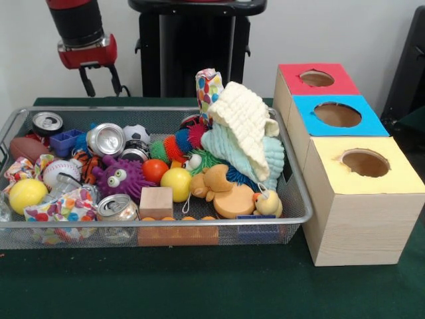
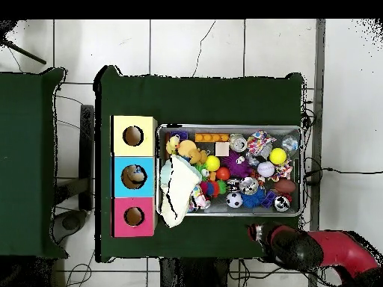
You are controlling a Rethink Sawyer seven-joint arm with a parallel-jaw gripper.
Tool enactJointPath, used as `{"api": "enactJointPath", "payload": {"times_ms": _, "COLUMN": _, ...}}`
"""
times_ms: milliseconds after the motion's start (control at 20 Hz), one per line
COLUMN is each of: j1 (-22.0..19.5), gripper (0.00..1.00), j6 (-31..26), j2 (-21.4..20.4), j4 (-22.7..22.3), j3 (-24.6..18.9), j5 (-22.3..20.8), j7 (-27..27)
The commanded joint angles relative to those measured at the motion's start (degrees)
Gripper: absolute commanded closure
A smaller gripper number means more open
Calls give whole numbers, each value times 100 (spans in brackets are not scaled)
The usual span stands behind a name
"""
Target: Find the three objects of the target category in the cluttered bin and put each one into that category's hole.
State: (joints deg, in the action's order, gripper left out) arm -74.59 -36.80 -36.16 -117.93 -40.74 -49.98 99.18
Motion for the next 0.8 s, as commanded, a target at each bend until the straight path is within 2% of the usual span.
{"api": "enactJointPath", "payload": {"times_ms": 50, "j1": 547, "gripper": 0, "j6": -289, "j2": -43, "j4": 612, "j3": -373, "j5": 108, "j7": -889}}
{"api": "enactJointPath", "payload": {"times_ms": 500, "j1": 1022, "gripper": 0, "j6": -794, "j2": -170, "j4": 1114, "j3": -403, "j5": 376, "j7": -1240}}
{"api": "enactJointPath", "payload": {"times_ms": 800, "j1": 1156, "gripper": 0, "j6": -1202, "j2": 25, "j4": 1641, "j3": -509, "j5": 542, "j7": -1761}}
